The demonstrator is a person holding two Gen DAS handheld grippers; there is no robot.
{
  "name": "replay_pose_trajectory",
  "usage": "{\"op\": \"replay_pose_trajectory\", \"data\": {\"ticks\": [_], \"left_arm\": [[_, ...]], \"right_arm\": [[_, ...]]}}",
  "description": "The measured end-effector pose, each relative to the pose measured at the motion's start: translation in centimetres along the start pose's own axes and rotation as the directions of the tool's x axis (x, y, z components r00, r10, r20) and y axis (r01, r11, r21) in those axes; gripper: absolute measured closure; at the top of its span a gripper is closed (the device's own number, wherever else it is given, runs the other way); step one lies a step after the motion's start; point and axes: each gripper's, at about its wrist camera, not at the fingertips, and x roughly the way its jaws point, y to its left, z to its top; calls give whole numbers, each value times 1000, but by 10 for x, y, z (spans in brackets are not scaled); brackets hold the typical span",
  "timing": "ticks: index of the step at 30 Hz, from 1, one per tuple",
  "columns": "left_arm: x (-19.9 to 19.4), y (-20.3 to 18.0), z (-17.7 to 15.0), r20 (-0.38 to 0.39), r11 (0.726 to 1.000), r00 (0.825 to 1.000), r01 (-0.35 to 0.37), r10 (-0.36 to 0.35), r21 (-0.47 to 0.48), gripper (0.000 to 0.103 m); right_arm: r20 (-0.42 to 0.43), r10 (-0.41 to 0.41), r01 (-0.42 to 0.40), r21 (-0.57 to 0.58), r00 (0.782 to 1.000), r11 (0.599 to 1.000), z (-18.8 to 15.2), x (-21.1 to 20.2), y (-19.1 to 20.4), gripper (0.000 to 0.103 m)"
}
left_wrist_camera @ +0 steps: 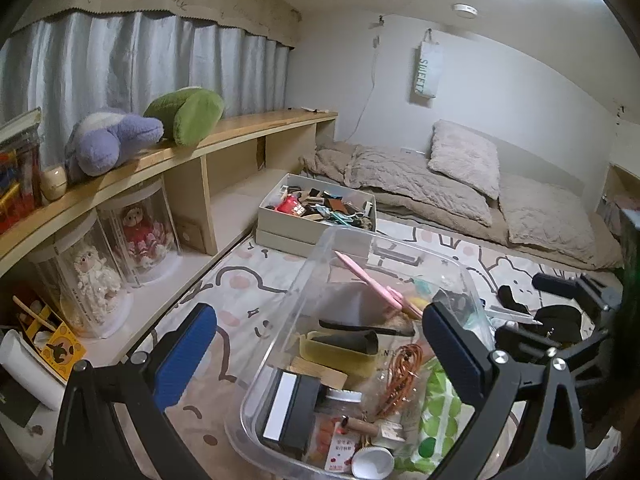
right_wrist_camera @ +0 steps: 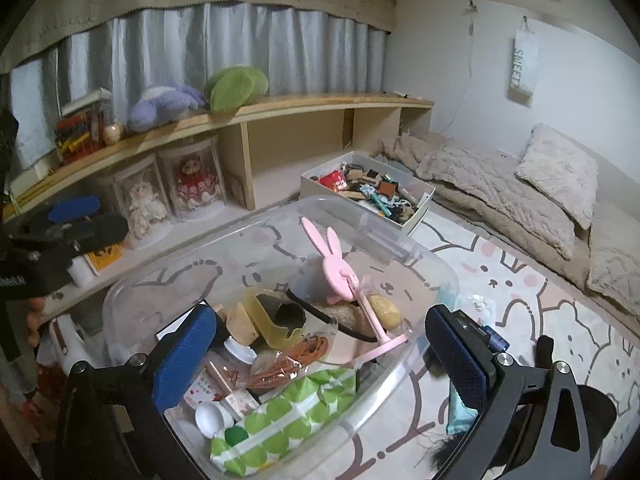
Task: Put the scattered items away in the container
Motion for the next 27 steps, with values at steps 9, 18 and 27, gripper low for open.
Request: {"op": "replay_pose_trajectory", "data": {"ticks": [9,18,27], "left_arm": [[-18,-27,-19,7,998,1000,-14,14,57,0],[-39,-55,-39,42,996,999,-10,6,94,0],[-58,-83,-64,63,987,998,21,-31,161,0]], "right_arm": [[64,-36,36,3,997,999,-19,-49,-14,0],[98,-45,41,35,994,999,-47,-93,-32,0],[142,-57,49,58,988,997,-86,-128,-46,0]]}}
